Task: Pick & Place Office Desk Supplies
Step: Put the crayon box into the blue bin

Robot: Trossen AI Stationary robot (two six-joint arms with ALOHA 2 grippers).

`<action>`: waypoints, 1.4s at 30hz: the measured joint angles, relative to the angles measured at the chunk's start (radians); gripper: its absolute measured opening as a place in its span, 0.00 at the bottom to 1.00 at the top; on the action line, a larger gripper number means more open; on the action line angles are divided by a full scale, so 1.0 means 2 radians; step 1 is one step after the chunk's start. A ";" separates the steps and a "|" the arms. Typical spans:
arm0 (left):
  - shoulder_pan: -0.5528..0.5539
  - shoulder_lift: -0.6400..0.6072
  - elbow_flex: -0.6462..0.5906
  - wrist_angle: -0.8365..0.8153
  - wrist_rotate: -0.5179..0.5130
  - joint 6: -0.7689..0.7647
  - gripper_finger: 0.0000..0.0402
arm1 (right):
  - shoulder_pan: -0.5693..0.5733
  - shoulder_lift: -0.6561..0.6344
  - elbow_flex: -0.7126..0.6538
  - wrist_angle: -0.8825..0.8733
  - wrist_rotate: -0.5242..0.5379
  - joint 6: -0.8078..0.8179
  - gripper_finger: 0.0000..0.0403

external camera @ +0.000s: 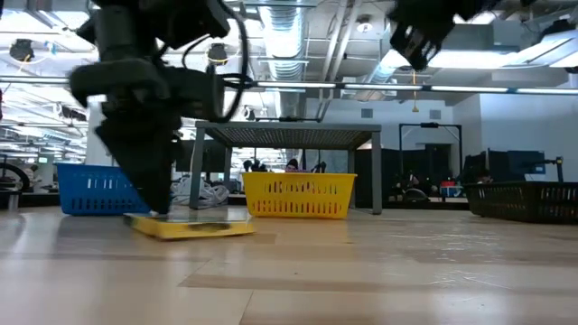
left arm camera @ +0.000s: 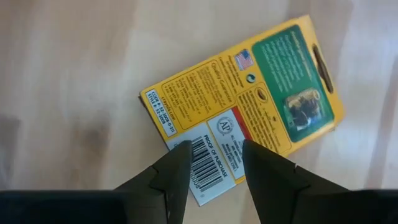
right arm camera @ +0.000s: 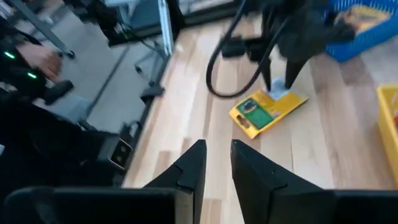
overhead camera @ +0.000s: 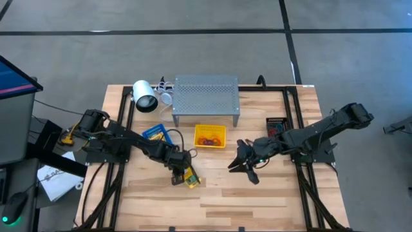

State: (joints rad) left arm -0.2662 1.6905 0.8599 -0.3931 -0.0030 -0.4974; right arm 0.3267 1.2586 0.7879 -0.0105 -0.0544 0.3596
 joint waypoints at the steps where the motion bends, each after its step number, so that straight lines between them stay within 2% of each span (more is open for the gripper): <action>1: 0.004 0.000 0.000 0.010 0.000 0.000 0.36 | 0.002 0.010 0.000 0.000 0.001 0.001 0.18; 12: 0.017 0.003 -0.003 0.084 0.003 0.009 0.36 | 0.013 0.152 0.000 0.081 0.014 0.004 0.18; 22: 0.020 0.007 -0.002 0.144 0.014 0.009 0.27 | 0.014 0.235 0.041 0.097 0.016 -0.014 0.18; 29: 0.026 0.012 -0.001 0.102 0.083 0.007 0.26 | 0.017 0.289 0.085 0.085 0.000 -0.023 0.18; 35: 0.025 0.005 0.000 0.054 0.085 0.006 0.26 | 0.016 0.317 0.113 0.071 -0.010 -0.023 0.15; 42: 0.025 0.006 0.000 0.068 0.079 0.005 0.26 | 0.016 0.340 0.132 0.072 -0.017 -0.028 0.01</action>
State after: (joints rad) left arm -0.2153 1.7026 0.8593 -0.2566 0.1559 -0.4873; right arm 0.3584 1.9385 1.0516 0.1327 -0.0891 0.3032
